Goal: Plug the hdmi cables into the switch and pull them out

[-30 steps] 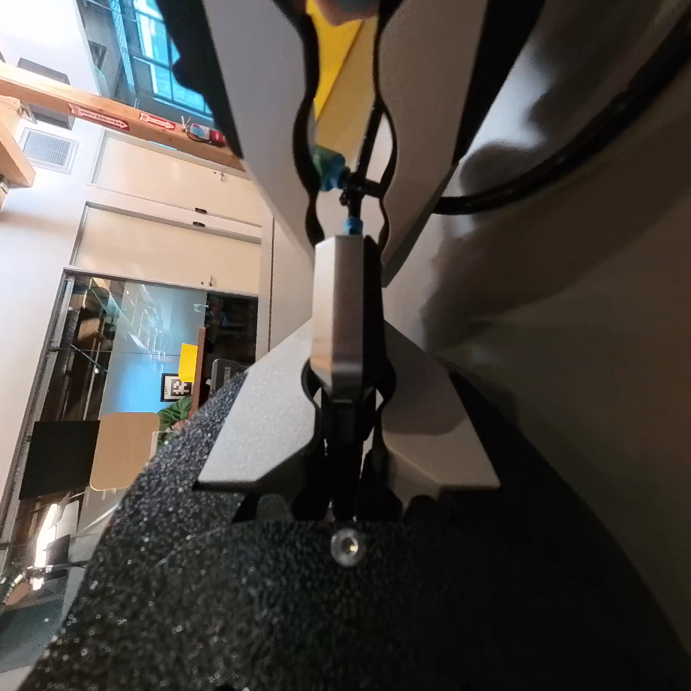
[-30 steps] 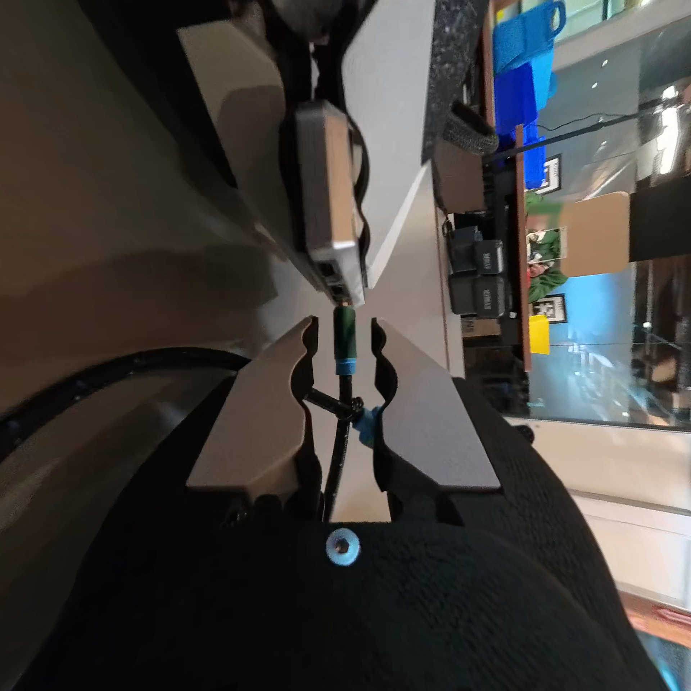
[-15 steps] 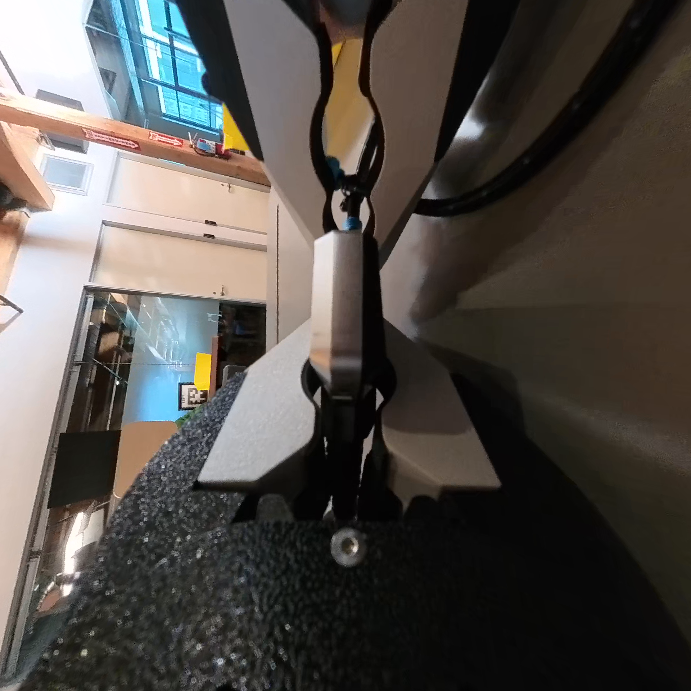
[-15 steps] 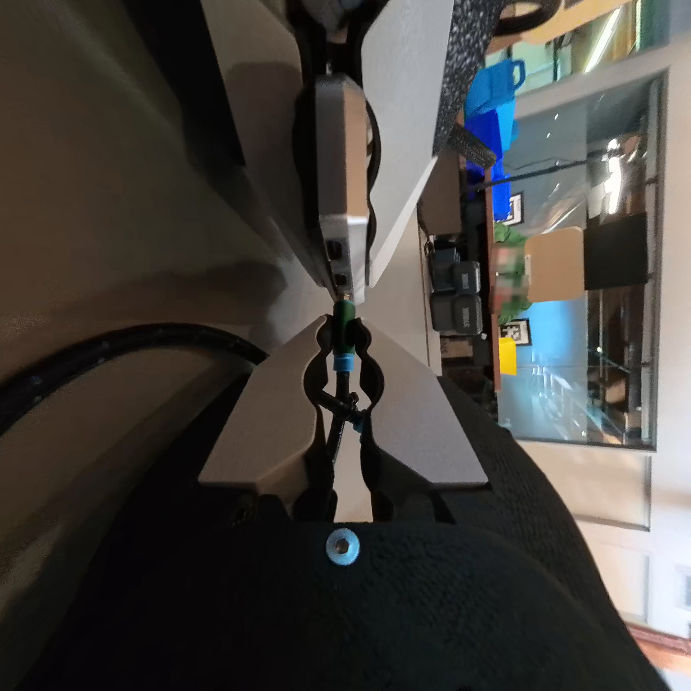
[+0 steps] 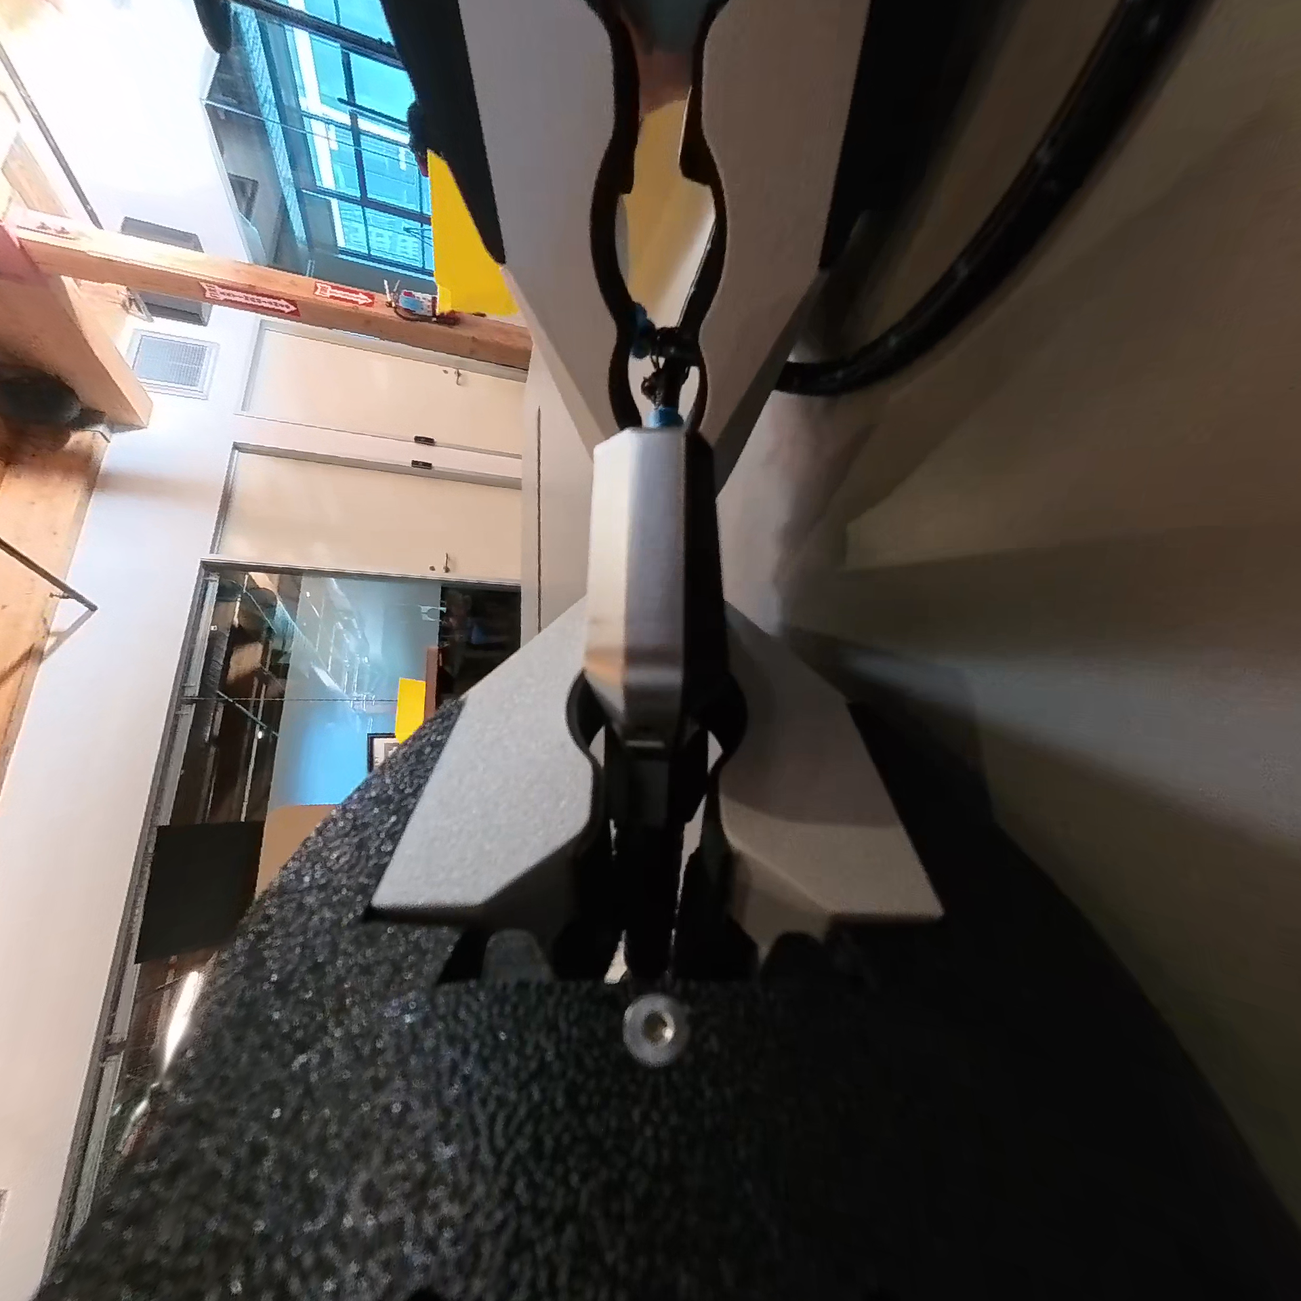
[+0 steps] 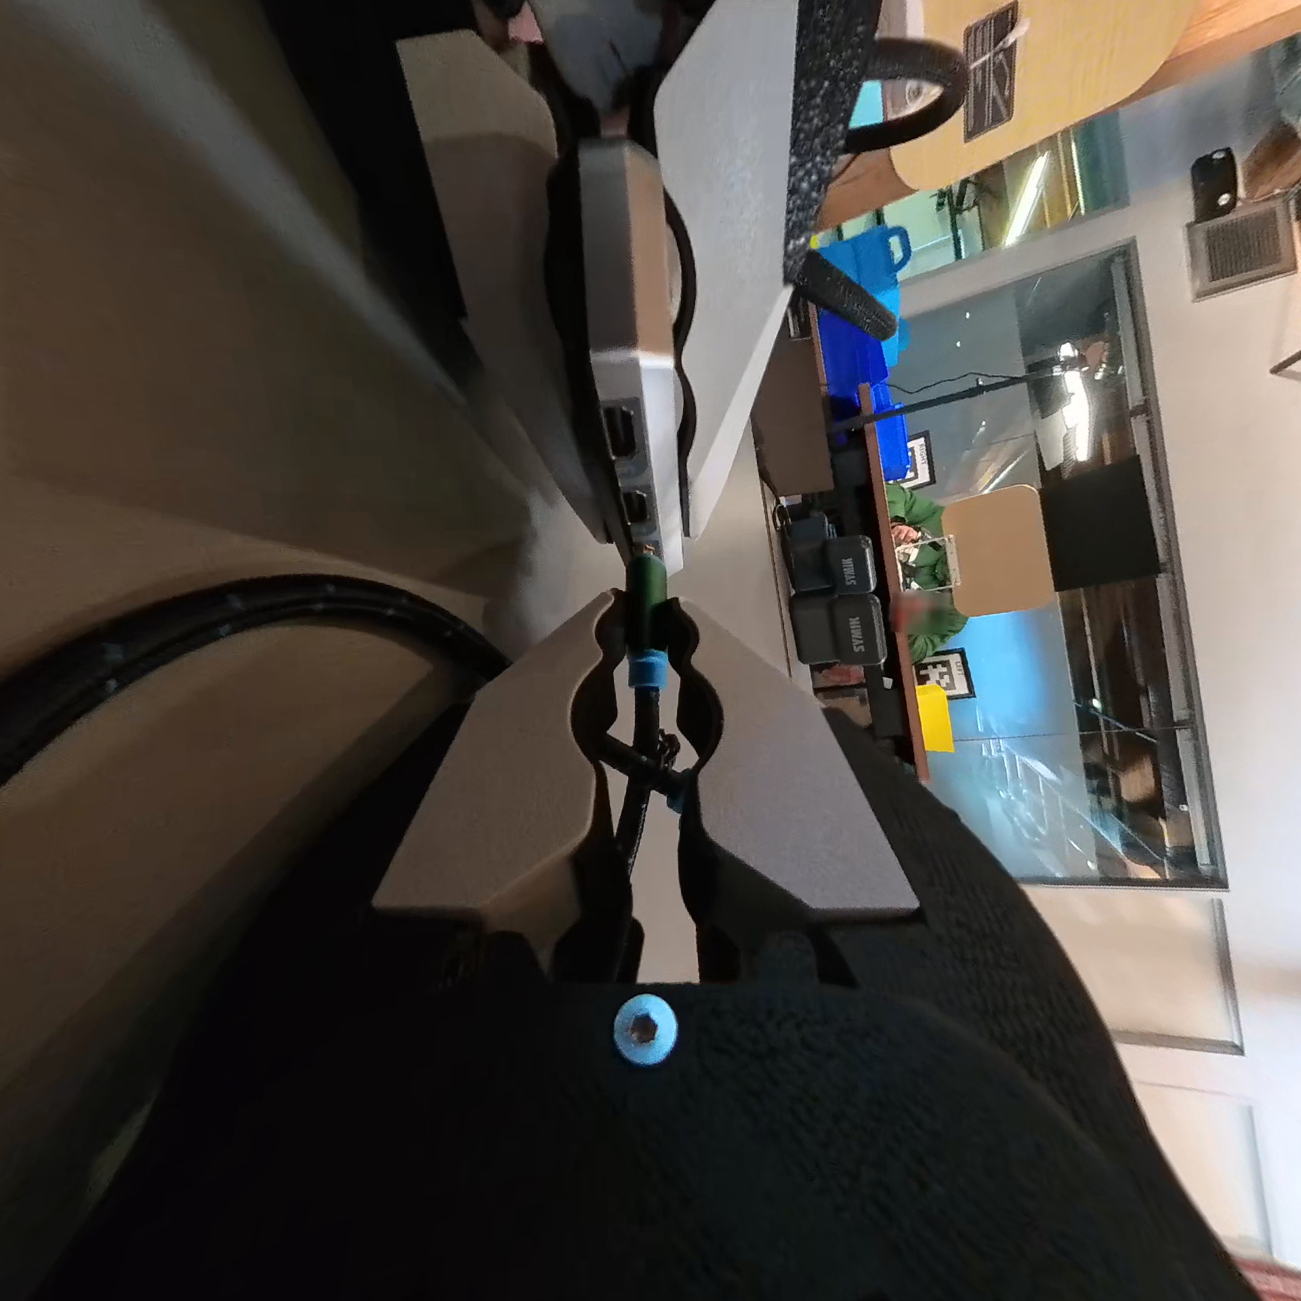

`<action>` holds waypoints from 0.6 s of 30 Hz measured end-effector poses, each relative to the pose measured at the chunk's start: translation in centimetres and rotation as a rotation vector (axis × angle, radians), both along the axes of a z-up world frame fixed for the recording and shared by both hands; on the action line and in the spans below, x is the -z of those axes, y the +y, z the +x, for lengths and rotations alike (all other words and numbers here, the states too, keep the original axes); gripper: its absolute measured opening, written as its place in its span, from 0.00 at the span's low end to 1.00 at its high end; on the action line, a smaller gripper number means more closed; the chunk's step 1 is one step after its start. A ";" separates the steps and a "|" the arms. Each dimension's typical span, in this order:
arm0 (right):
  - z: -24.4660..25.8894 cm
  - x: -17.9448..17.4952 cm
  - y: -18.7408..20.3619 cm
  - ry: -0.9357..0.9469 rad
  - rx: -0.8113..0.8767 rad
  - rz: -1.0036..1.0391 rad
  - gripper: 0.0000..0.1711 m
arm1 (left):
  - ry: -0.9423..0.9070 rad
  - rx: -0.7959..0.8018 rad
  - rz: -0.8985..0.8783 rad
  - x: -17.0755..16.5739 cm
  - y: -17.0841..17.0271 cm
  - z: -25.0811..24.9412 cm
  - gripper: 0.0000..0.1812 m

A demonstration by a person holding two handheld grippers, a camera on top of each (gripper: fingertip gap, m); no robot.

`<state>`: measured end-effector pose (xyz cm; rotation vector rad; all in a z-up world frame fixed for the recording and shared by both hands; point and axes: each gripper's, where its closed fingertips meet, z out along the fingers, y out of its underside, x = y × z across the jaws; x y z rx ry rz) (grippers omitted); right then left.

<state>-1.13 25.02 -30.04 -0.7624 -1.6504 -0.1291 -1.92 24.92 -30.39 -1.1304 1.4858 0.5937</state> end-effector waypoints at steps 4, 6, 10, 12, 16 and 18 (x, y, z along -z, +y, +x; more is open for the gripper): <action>-0.2 0.0 -0.5 0.003 -0.026 0.005 0.06 | -0.002 0.001 0.001 0.0 -0.5 -0.2 0.11; -0.2 -0.1 -0.7 0.004 -0.038 0.007 0.06 | -0.001 -0.001 0.005 0.0 -0.8 -0.2 0.11; -0.4 -0.1 -1.2 0.004 -0.065 0.009 0.06 | -0.022 0.002 -0.009 0.0 -1.2 -0.4 0.11; -0.4 -0.1 -1.3 0.003 -0.069 0.008 0.06 | -0.024 -0.004 -0.007 0.0 -1.3 -0.4 0.11; -0.3 -0.2 -1.8 0.007 -0.085 0.025 0.06 | -0.034 0.005 -0.006 -0.1 -1.8 -0.4 0.11; -0.3 -0.3 -2.0 0.009 -0.092 0.026 0.06 | -0.038 0.010 -0.011 -0.1 -2.0 -0.4 0.11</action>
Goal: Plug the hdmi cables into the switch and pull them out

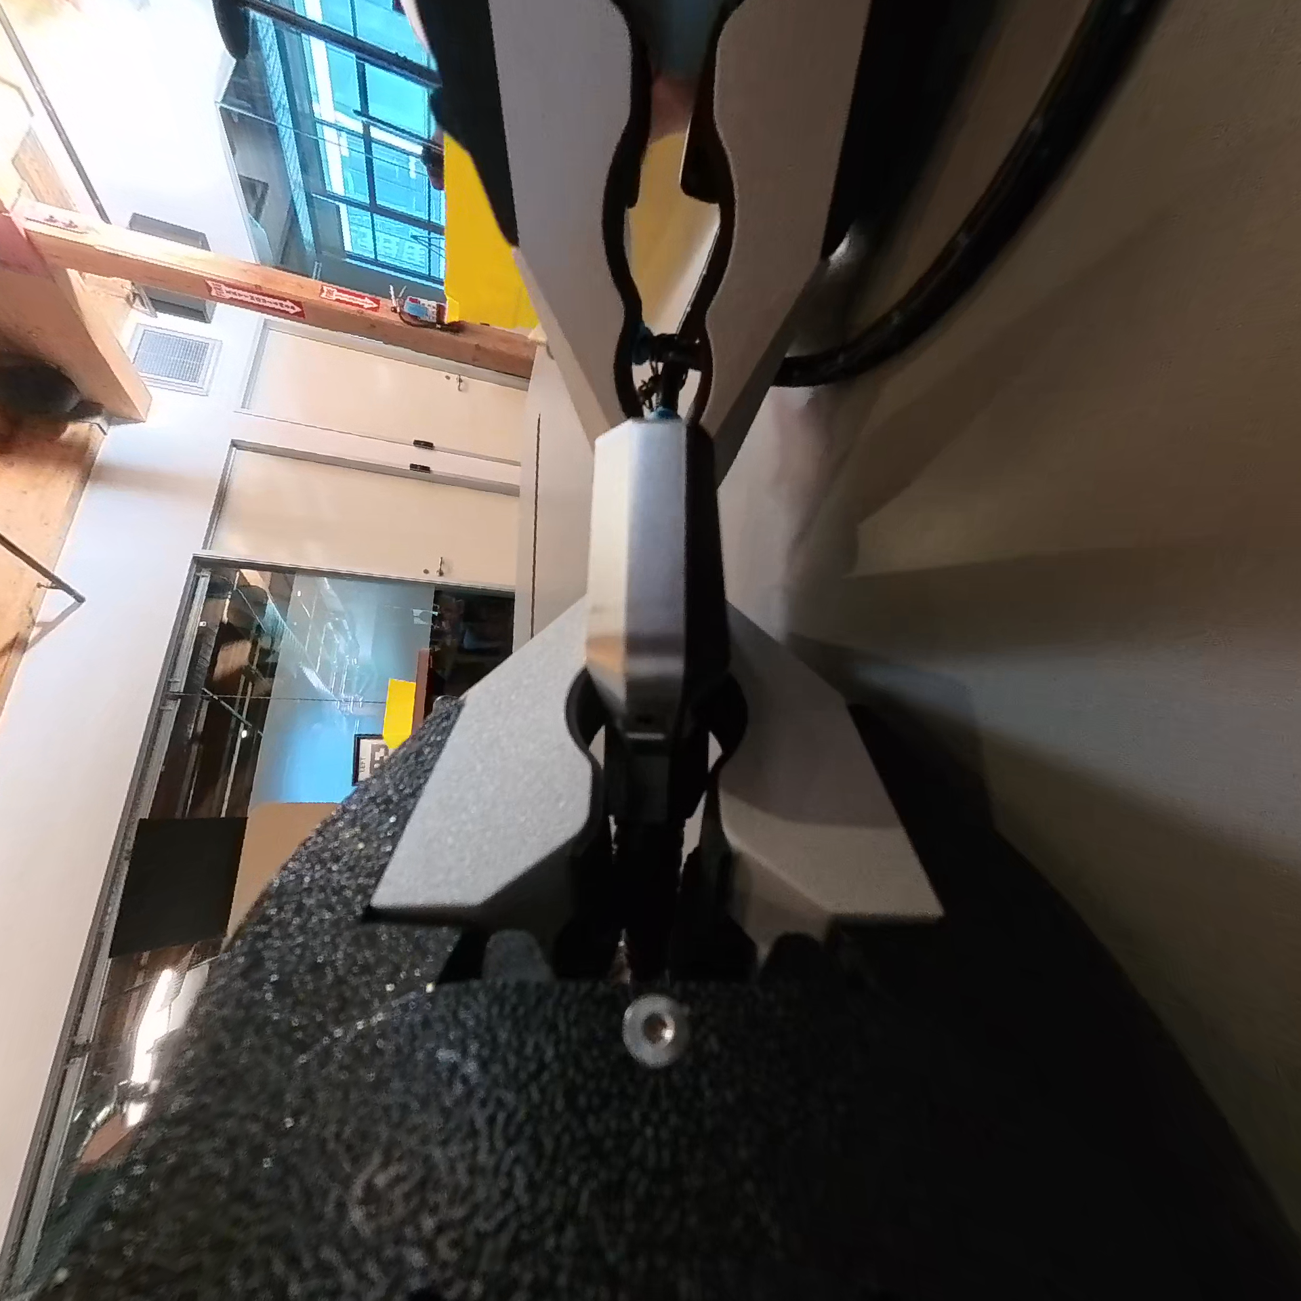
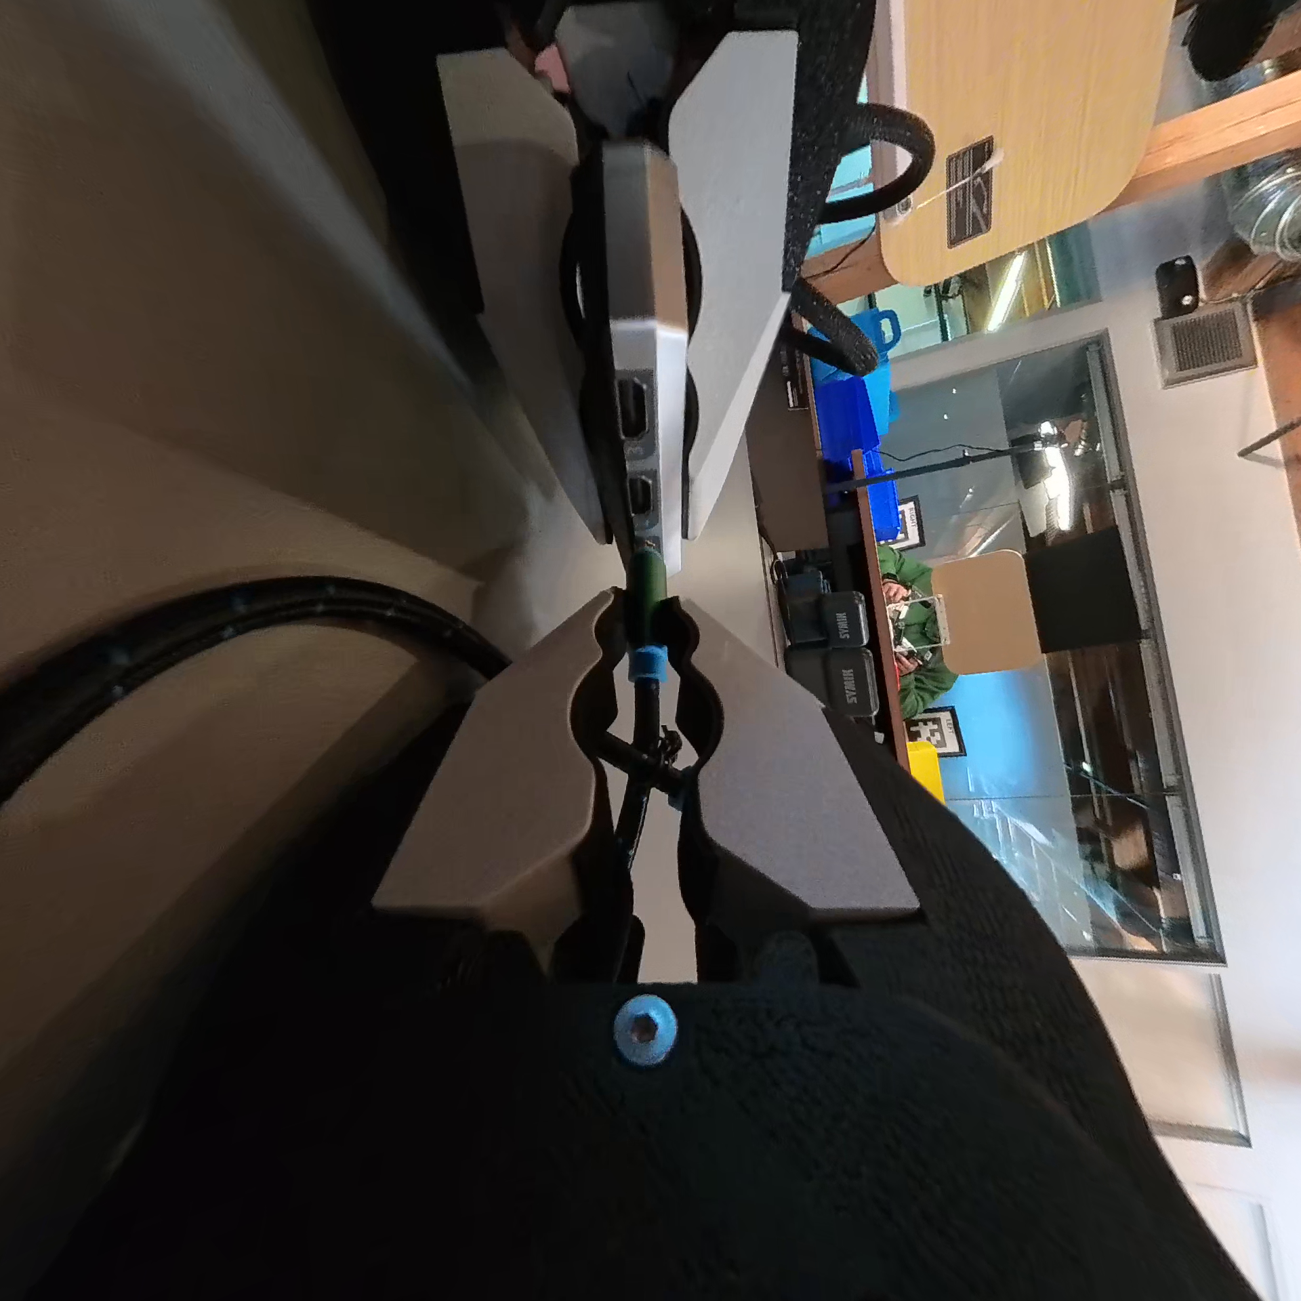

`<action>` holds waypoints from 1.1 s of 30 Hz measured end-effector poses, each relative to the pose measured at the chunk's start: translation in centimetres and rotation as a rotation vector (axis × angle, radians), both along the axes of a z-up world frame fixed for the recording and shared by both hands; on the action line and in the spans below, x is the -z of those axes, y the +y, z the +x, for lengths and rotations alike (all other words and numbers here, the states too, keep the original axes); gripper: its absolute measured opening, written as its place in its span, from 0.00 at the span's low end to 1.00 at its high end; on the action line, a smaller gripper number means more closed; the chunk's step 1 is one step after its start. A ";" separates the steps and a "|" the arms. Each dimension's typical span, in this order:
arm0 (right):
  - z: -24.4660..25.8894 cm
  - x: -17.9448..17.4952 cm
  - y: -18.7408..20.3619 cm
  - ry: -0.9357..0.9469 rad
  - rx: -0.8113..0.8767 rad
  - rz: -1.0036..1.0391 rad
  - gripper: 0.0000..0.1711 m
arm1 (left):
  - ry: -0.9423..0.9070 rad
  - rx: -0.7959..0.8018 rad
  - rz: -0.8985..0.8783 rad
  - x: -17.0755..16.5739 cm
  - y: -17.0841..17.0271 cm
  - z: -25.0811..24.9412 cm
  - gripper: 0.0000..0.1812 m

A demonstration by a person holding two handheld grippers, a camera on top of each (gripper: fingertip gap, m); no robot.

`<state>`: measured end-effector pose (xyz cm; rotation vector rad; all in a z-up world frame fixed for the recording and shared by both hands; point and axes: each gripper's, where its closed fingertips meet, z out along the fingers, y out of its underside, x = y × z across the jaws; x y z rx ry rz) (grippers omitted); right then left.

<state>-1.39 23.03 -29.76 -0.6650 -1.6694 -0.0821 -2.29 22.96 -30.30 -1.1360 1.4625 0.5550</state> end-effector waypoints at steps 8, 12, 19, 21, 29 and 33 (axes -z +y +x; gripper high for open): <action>0.4 -0.1 -1.0 0.003 -0.035 -0.004 0.06 | -0.023 0.012 -0.025 0.1 -0.8 0.2 0.11; 0.6 -0.1 -1.3 0.005 -0.047 -0.008 0.06 | -0.015 0.013 -0.013 0.0 -1.1 0.4 0.11; 0.7 -0.1 -1.7 0.010 -0.069 -0.044 0.06 | -0.026 0.022 -0.028 0.1 -1.4 0.2 0.11; 0.7 -0.1 -1.7 0.010 -0.073 -0.050 0.06 | -0.031 0.025 -0.035 0.1 -1.5 0.3 0.11; 0.9 -0.1 -1.9 0.013 -0.085 -0.068 0.07 | -0.039 0.038 -0.047 0.1 -1.7 0.2 0.11; 1.0 -0.1 -2.1 0.012 -0.091 -0.078 0.07 | -0.053 0.044 -0.067 0.1 -1.8 0.3 0.11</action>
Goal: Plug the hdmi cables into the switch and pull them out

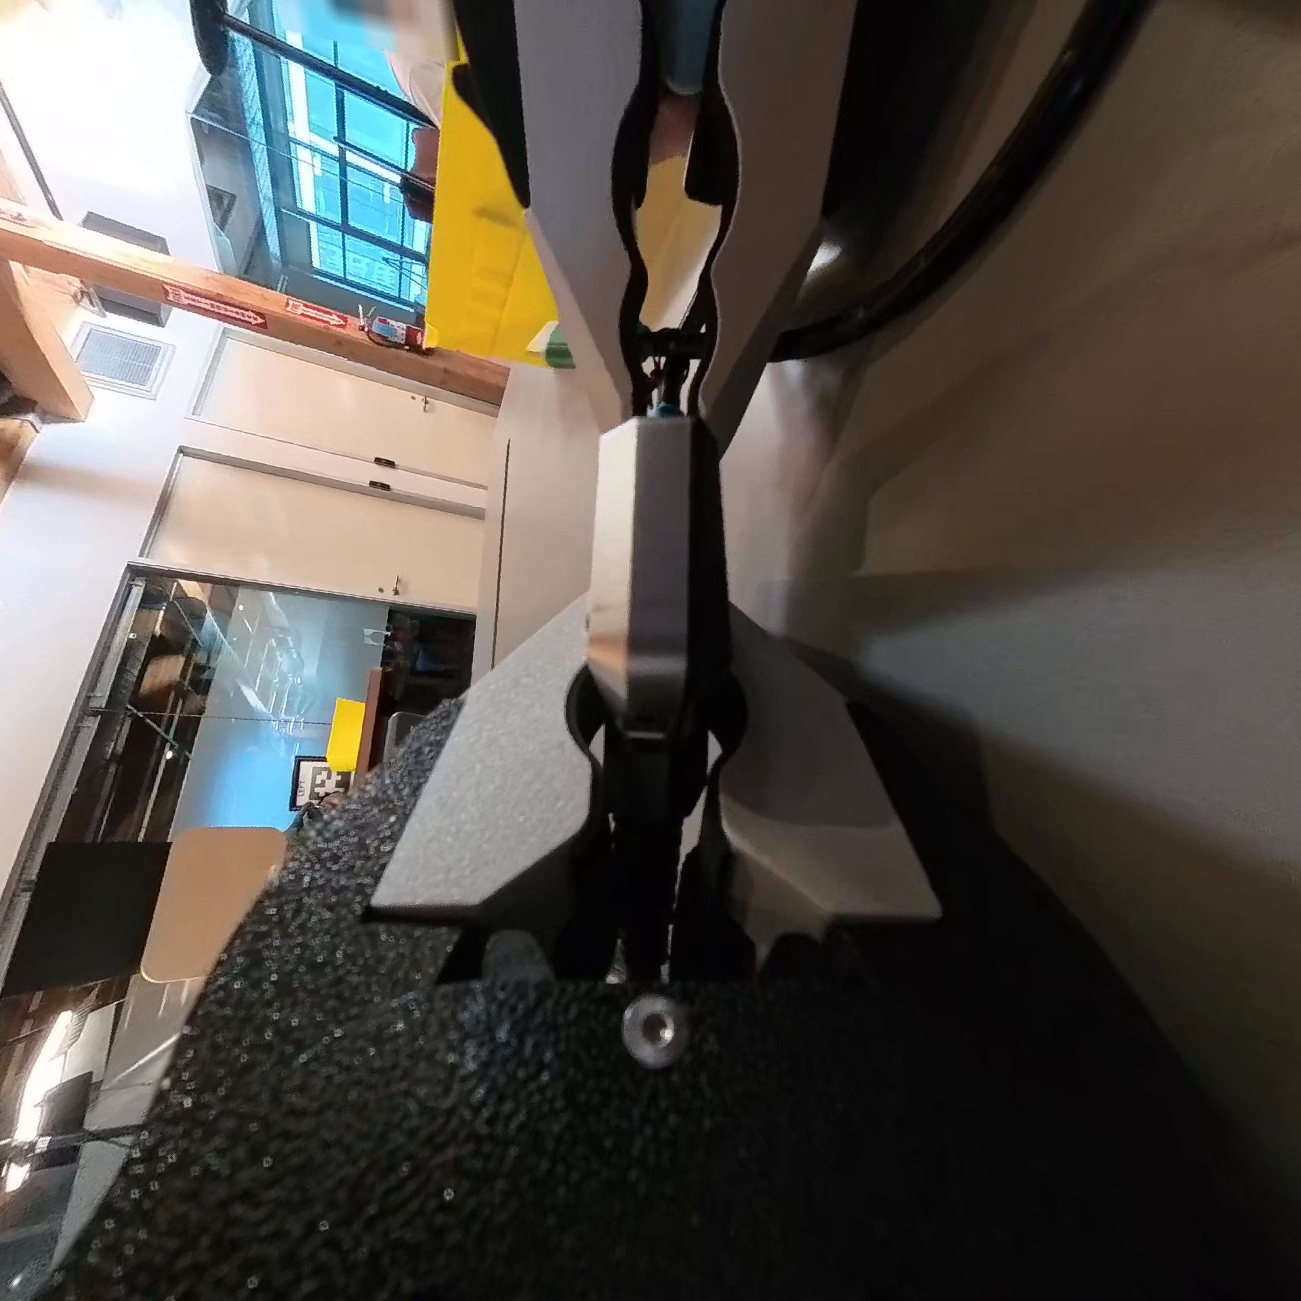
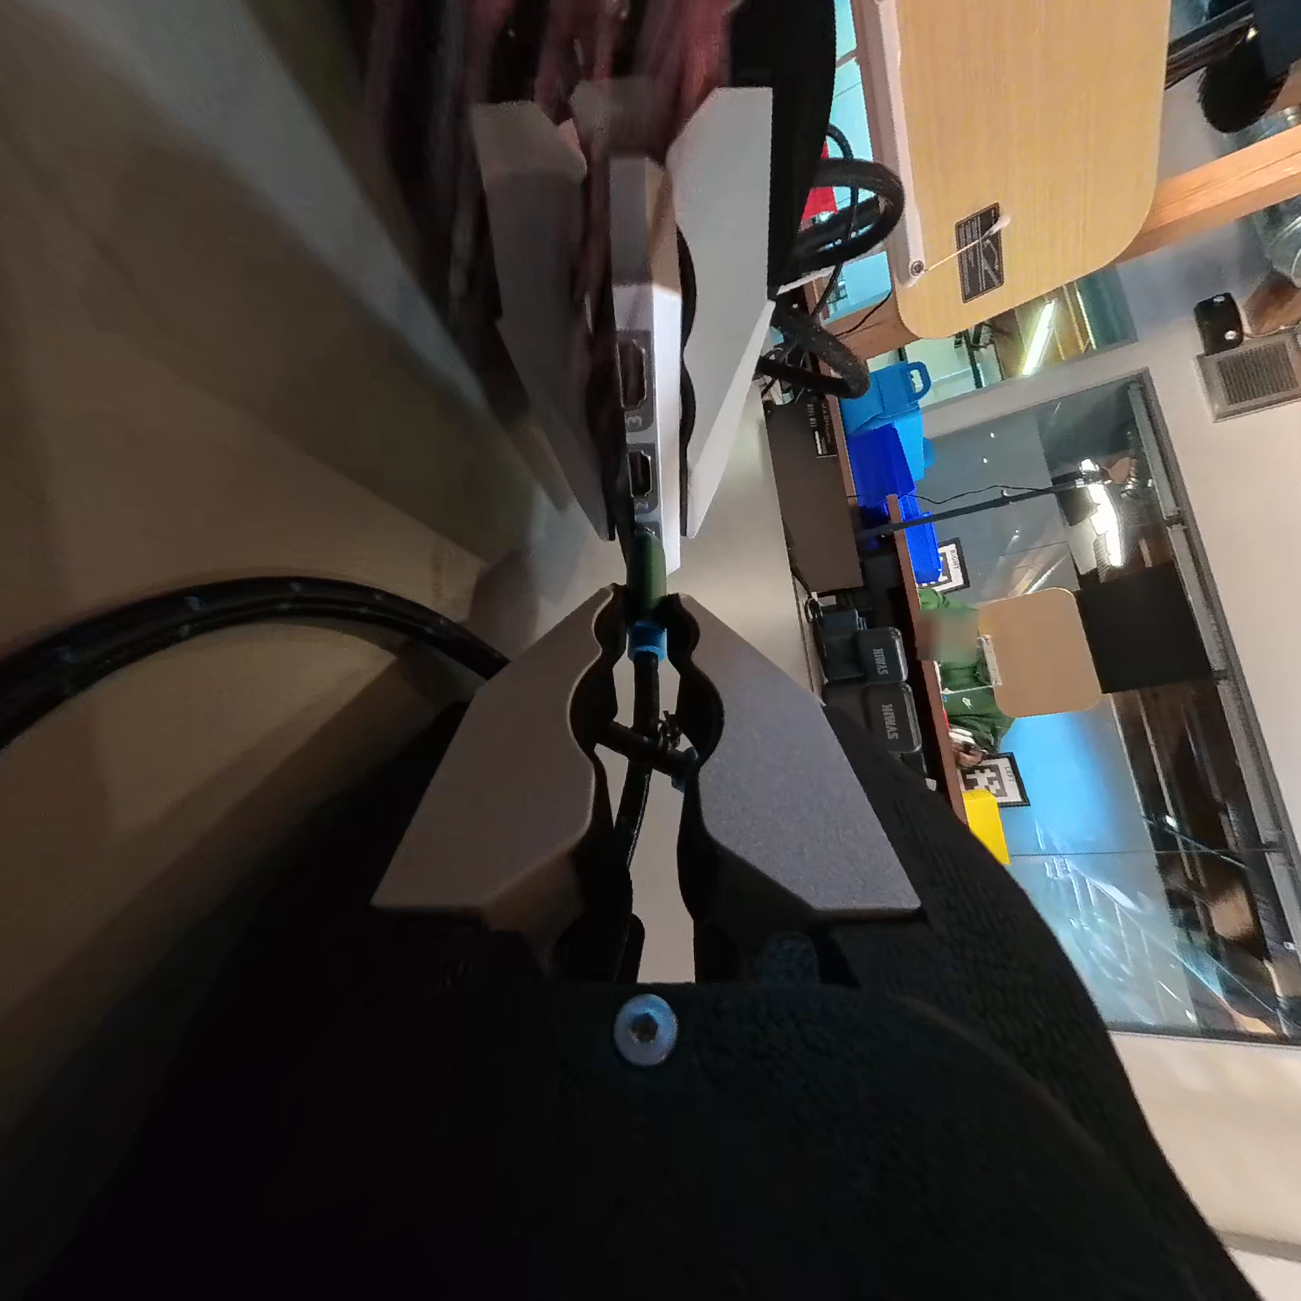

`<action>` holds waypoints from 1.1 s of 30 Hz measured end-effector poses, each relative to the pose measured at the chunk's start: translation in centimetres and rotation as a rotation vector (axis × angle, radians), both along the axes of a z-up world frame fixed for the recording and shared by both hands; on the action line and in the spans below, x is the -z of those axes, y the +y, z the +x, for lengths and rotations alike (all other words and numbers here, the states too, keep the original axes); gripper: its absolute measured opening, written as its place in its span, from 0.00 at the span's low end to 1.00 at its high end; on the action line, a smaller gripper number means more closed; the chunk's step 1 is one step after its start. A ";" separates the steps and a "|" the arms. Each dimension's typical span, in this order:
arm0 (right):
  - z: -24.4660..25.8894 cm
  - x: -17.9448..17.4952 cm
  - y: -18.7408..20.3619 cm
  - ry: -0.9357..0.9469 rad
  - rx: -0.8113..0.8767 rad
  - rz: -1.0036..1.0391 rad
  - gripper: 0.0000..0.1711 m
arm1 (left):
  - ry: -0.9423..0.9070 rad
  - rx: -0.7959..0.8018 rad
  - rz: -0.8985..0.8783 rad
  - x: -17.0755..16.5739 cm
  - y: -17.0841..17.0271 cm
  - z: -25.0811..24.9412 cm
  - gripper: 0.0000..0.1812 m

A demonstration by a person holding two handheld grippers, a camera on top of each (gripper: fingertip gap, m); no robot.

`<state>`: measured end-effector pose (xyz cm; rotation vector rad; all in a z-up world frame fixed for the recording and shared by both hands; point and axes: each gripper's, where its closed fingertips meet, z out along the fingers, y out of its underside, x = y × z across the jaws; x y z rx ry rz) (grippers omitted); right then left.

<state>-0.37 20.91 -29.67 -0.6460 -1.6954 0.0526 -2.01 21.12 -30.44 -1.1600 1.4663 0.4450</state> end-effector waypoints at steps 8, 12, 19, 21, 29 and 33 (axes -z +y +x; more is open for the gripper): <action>0.1 -0.1 -0.2 0.005 -0.003 0.001 0.07 | 0.013 -0.024 0.021 -0.1 -0.1 -0.1 0.11; 0.2 -0.1 -0.1 0.008 0.000 -0.006 0.07 | 0.006 -0.036 0.015 -0.2 -0.1 -0.3 0.11; 0.3 0.0 -0.3 0.005 -0.006 -0.024 0.07 | 0.005 -0.029 0.007 -0.1 -0.3 -0.3 0.11; 0.4 0.0 -0.4 0.004 -0.008 -0.027 0.07 | 0.004 -0.025 0.002 -0.1 -0.5 -0.2 0.11; 0.6 0.0 -0.8 0.006 -0.013 -0.031 0.07 | -0.006 -0.025 -0.007 -0.1 -0.8 -0.2 0.11; 0.6 0.0 -0.8 0.008 -0.017 -0.046 0.07 | -0.014 -0.024 -0.019 -0.1 -0.8 -0.3 0.11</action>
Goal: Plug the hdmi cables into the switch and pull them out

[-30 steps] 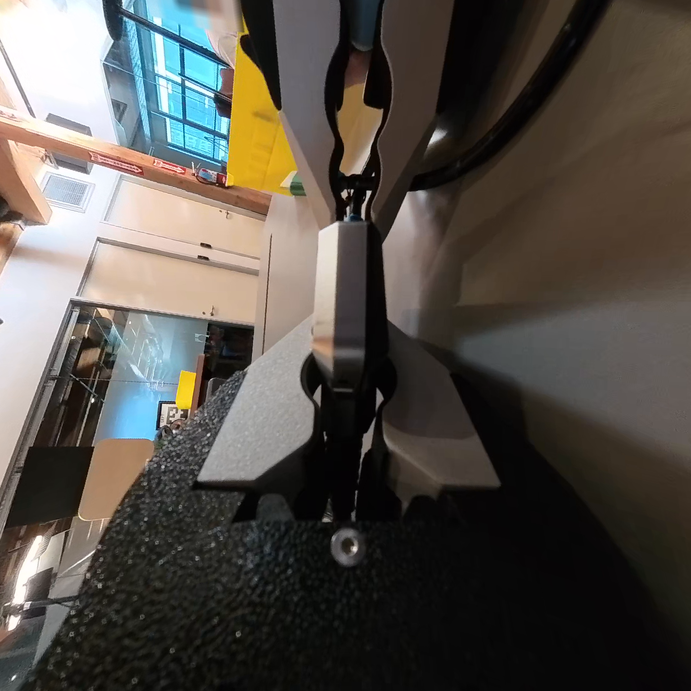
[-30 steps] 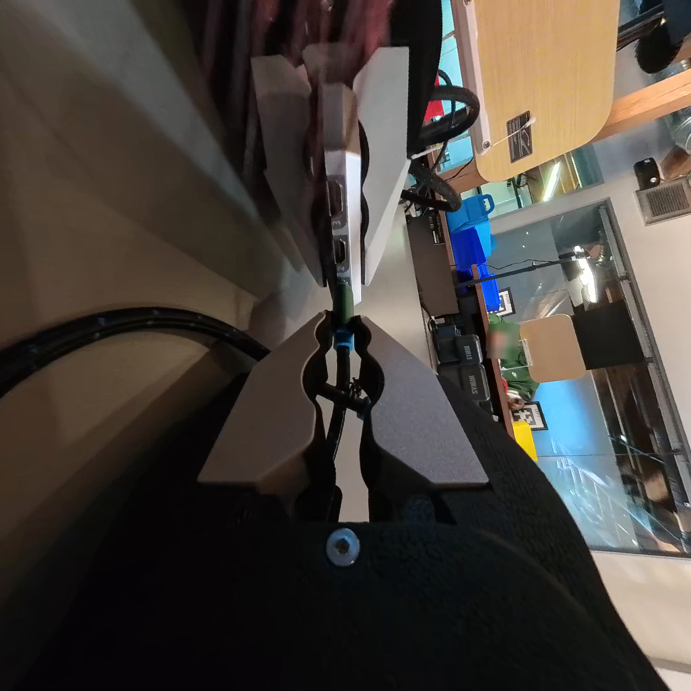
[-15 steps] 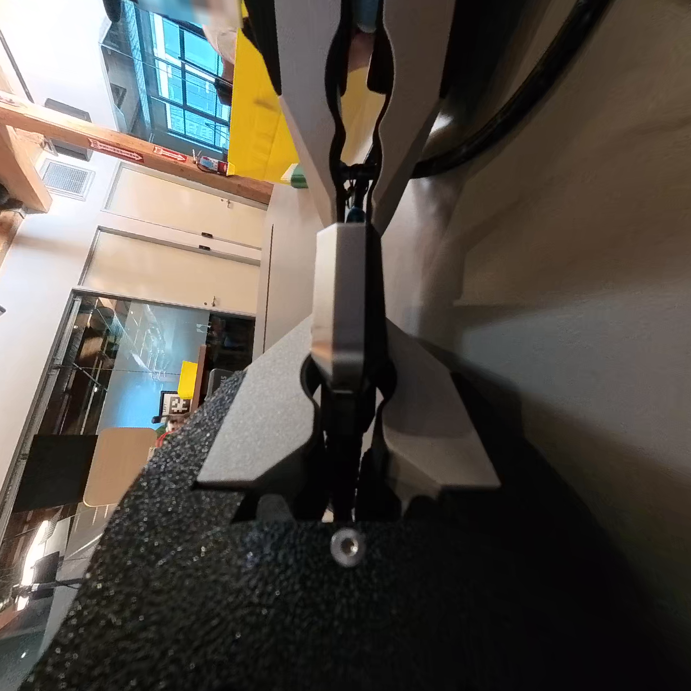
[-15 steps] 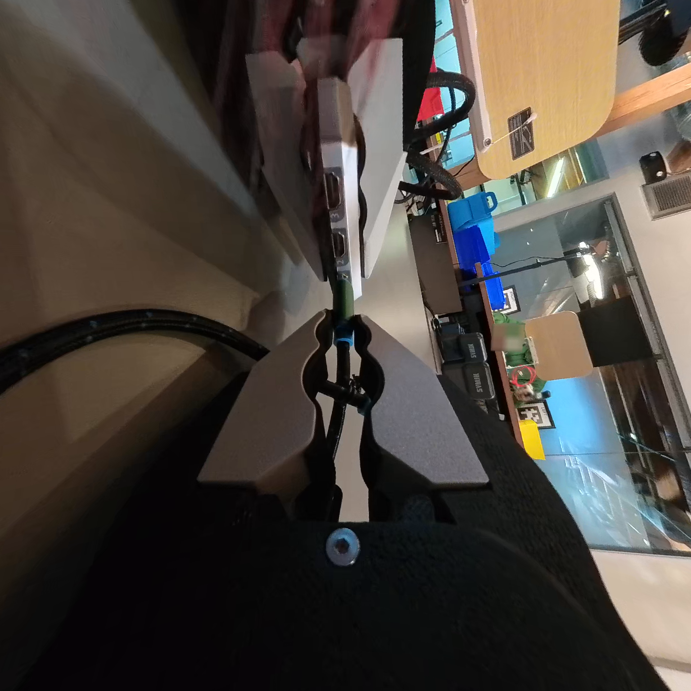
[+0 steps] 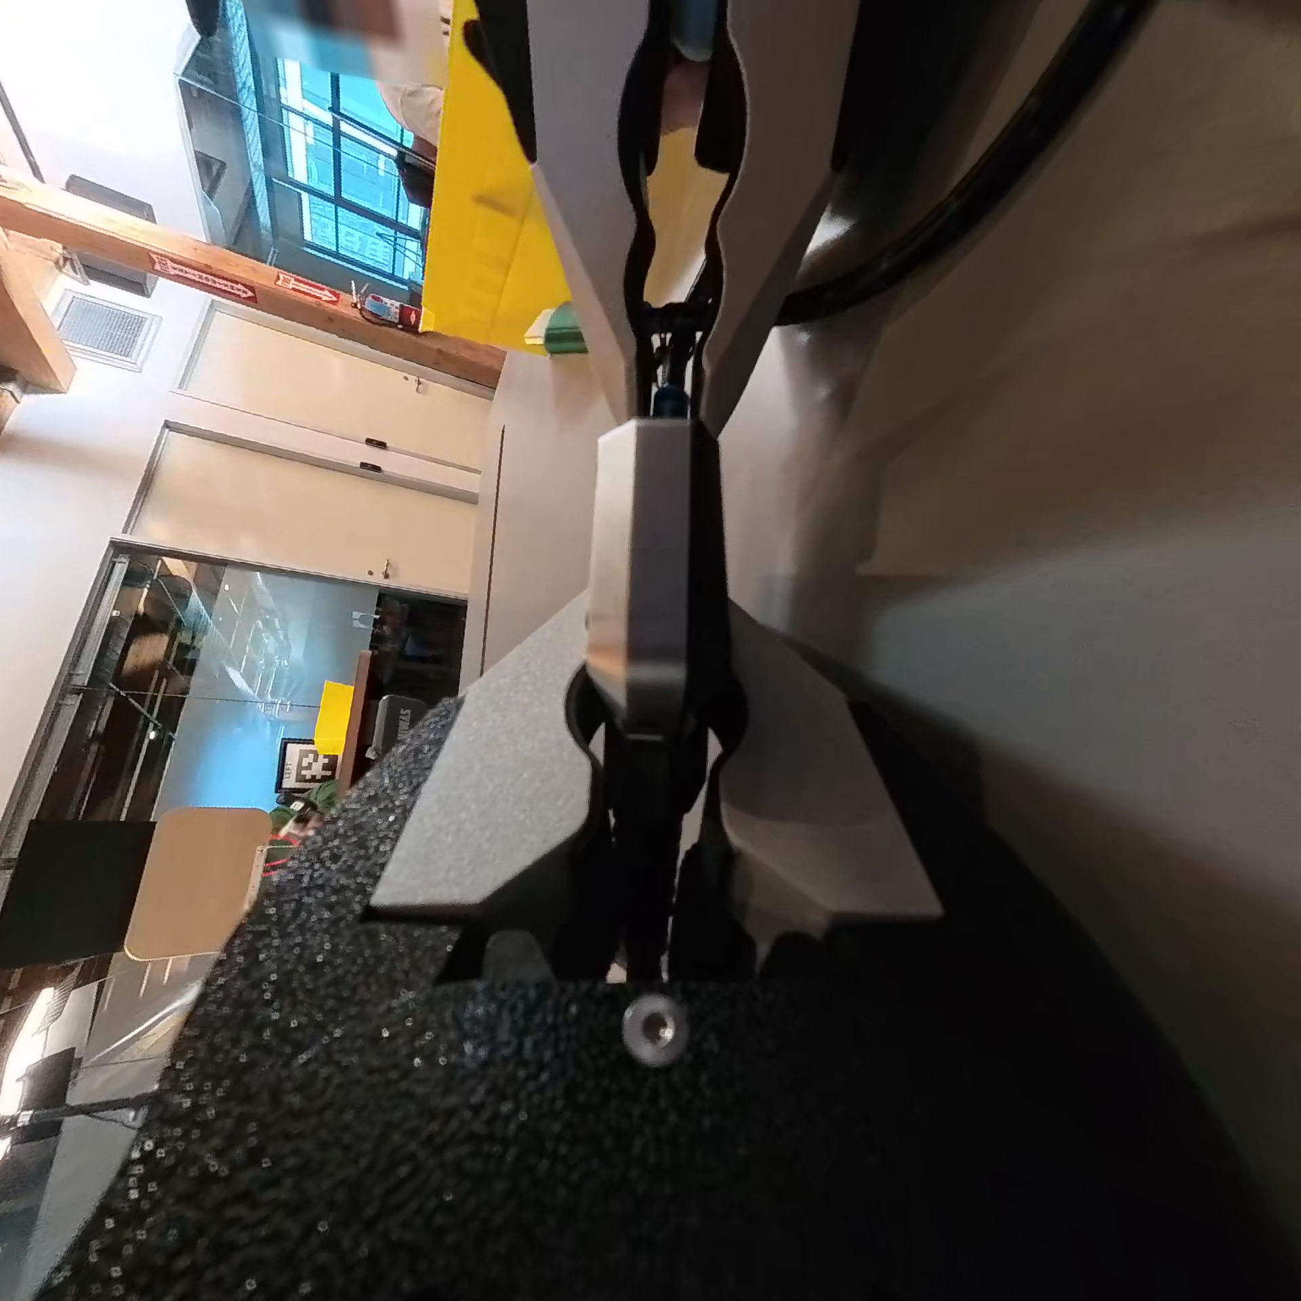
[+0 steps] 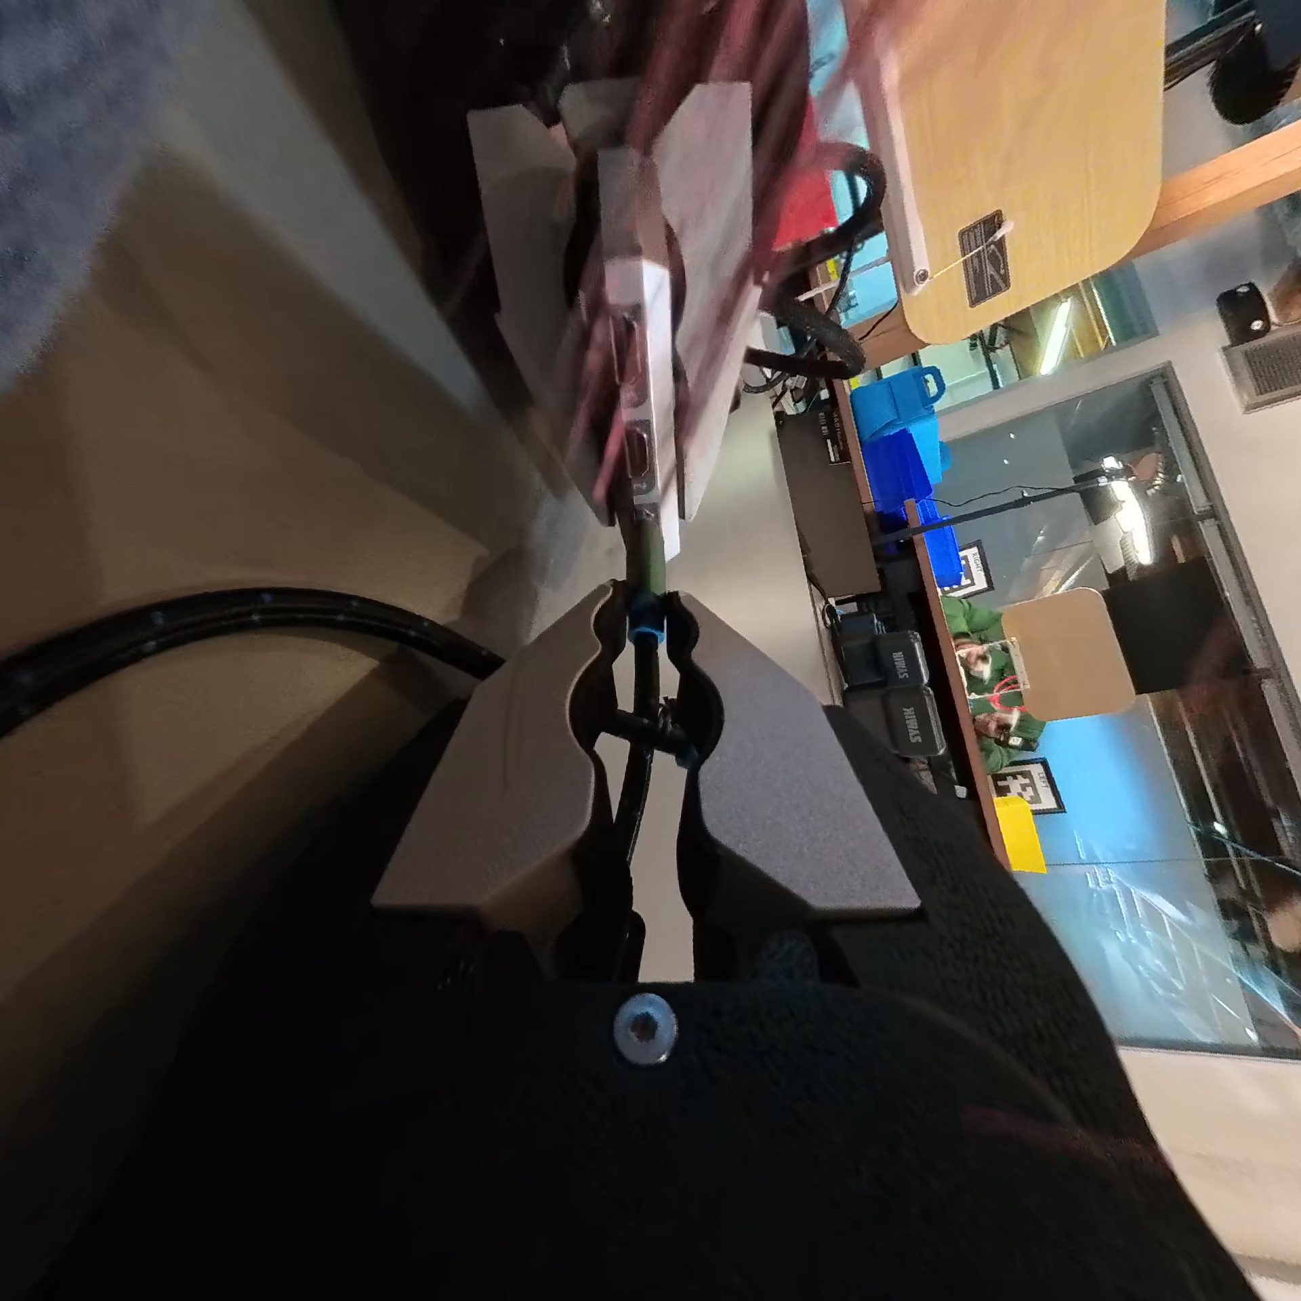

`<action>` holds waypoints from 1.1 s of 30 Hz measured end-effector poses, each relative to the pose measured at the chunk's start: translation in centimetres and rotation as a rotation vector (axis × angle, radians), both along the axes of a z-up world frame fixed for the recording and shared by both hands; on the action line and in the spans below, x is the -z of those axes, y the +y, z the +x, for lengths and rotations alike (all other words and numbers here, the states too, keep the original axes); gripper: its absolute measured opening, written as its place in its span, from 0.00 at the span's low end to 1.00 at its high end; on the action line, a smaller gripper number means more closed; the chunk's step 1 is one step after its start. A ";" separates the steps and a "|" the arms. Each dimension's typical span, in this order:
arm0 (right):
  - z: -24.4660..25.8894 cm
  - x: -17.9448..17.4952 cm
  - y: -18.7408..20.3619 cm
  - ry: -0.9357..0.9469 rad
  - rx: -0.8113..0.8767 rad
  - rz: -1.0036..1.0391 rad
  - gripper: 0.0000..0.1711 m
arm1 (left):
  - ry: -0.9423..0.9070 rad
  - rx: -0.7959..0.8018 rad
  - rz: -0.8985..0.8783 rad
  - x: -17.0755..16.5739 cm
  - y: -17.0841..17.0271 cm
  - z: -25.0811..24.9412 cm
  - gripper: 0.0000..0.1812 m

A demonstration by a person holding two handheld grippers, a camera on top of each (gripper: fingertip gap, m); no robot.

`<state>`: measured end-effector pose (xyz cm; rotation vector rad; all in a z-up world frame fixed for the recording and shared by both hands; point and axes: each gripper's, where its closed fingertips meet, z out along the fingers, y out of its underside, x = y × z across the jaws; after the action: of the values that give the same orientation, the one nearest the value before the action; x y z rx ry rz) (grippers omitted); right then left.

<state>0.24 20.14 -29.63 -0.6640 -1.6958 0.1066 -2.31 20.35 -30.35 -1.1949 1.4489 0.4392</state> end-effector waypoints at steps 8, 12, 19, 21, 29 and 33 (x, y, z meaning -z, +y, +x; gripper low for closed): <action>-0.2 0.4 0.1 -0.016 -0.009 -0.063 0.06 | -0.002 -0.010 -0.037 0.3 0.2 -0.2 0.11; -0.8 0.1 0.9 -0.005 0.051 -0.030 0.10 | -0.005 -0.065 -0.053 0.3 0.9 -0.8 0.12; -1.6 -1.1 1.5 -0.028 0.131 -0.141 0.25 | -0.051 -0.163 -0.046 -0.5 2.2 -2.2 0.11; -1.6 -1.2 1.6 -0.071 0.173 -0.182 0.29 | -0.052 -0.190 -0.029 -0.7 2.6 -2.5 0.11; -2.2 0.4 2.1 -0.225 0.294 -0.053 0.31 | 0.016 -0.155 0.000 -0.3 2.0 -1.6 0.11; -2.6 0.5 2.5 -0.238 0.306 -0.018 0.25 | 0.017 -0.150 -0.017 -0.1 2.0 -1.5 0.11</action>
<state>-2.40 22.60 -30.09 -0.9719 -1.7988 -0.1810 -3.86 22.37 -30.28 -1.3219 1.3853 0.5419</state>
